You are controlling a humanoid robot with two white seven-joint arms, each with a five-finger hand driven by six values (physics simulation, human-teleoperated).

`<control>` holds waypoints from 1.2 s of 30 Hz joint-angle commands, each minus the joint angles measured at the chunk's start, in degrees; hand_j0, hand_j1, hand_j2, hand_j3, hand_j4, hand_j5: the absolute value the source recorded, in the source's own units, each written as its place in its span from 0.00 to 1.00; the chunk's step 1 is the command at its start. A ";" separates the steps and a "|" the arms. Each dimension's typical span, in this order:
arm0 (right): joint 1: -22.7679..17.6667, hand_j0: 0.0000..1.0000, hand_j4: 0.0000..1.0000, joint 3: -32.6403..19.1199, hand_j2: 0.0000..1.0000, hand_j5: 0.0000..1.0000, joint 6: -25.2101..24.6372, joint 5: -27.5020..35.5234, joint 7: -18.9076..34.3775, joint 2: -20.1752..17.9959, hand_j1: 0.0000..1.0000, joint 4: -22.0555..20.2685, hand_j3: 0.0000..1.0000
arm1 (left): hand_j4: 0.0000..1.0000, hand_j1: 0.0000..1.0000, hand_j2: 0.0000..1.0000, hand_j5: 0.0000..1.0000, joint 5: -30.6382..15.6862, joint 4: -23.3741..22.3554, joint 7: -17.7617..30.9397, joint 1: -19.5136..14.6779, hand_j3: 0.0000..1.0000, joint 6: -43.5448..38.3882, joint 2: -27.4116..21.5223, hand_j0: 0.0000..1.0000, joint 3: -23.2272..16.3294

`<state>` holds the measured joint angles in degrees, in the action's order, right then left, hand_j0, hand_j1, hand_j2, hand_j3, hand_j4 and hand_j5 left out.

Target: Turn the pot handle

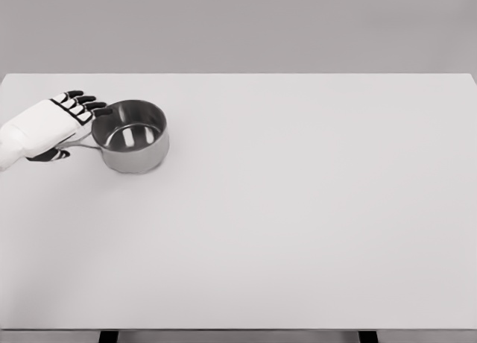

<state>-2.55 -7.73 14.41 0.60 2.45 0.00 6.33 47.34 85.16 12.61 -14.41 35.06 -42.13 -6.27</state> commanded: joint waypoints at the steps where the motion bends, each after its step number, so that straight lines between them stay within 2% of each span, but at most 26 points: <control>1: 0.00 1.00 1.00 -0.01 1.00 1.00 0.00 0.02 0.01 0.00 1.00 0.00 1.00 | 1.00 1.00 1.00 1.00 -0.05 -1.66 -0.04 -0.09 1.00 -0.06 0.03 1.00 0.03; 17: 0.00 1.00 1.00 -0.01 1.00 1.00 0.00 0.02 0.01 0.00 1.00 0.00 1.00 | 1.00 1.00 1.00 1.00 0.04 -3.07 -0.22 -0.18 1.00 -0.06 -0.14 1.00 0.12; 24: 0.00 1.00 1.00 -0.01 1.00 1.00 0.00 0.02 0.01 0.00 1.00 0.00 1.00 | 1.00 1.00 1.00 1.00 1.09 -3.33 -0.22 -0.44 1.00 -0.06 -0.23 1.00 1.70; 27: 0.00 1.00 1.00 -0.01 1.00 1.00 0.00 0.02 0.01 0.00 1.00 0.00 1.00 | 1.00 1.00 1.00 1.00 1.09 -6.06 -0.22 -0.61 1.00 -0.06 -0.76 1.00 1.70; 36: 0.00 1.00 1.00 -0.01 1.00 1.00 0.00 0.02 0.01 0.00 1.00 0.00 1.00 | 1.00 1.00 1.00 1.00 2.41 -8.52 -0.22 -2.37 1.00 -0.06 0.03 1.00 1.70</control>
<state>-2.55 -7.73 14.41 0.60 2.45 0.00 6.33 49.88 77.07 12.43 -16.96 35.06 -42.18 -4.63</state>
